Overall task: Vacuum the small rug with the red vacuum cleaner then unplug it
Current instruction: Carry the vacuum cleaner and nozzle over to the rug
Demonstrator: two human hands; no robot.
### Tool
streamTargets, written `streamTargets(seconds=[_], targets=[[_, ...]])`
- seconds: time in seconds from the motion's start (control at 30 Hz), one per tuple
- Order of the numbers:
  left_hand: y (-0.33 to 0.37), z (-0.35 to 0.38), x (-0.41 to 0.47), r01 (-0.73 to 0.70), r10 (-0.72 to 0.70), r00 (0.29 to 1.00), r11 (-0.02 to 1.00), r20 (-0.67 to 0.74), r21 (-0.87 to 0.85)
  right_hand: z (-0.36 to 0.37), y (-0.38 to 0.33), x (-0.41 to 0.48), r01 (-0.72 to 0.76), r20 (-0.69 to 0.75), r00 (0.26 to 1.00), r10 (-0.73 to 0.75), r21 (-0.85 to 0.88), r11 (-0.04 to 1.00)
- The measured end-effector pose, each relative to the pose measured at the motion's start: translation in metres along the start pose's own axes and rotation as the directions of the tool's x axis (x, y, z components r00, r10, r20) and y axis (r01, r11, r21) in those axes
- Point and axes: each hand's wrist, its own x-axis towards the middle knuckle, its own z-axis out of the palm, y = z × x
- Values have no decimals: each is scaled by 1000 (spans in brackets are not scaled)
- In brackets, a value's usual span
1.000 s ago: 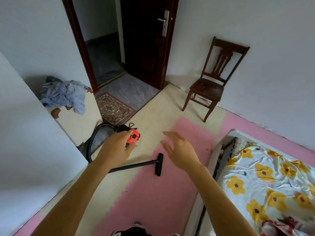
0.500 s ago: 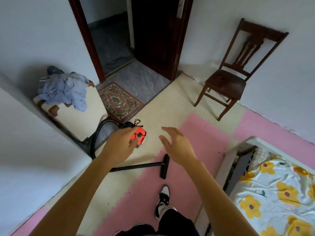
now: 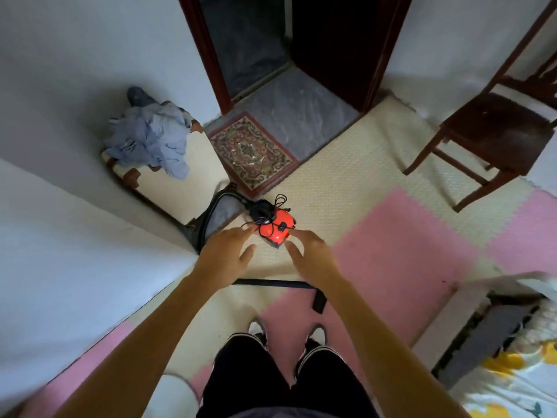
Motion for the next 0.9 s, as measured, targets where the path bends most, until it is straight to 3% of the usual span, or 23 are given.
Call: streamTargets(seconds=[0.23, 0.53, 0.63, 0.73, 0.9], targets=[[-71, 61, 98, 27, -36, 990, 997, 139, 70, 93, 48, 74, -228, 125, 967, 224, 19, 974], [-192, 230, 260, -171, 140, 971, 973, 196, 156, 268, 168, 183, -515, 101, 856, 506, 102, 851], [-220, 297, 302, -193, 143, 961, 960, 236, 203, 333, 216, 208, -639, 109, 769, 630, 174, 749], [-244, 363, 333, -309, 221, 925, 912, 310, 271, 394, 264, 225, -771, 170, 635, 753, 199, 605], [-278, 441, 376, -342, 262, 931, 872, 255, 351, 477, 331, 245, -895, 200, 436, 877, 193, 402]])
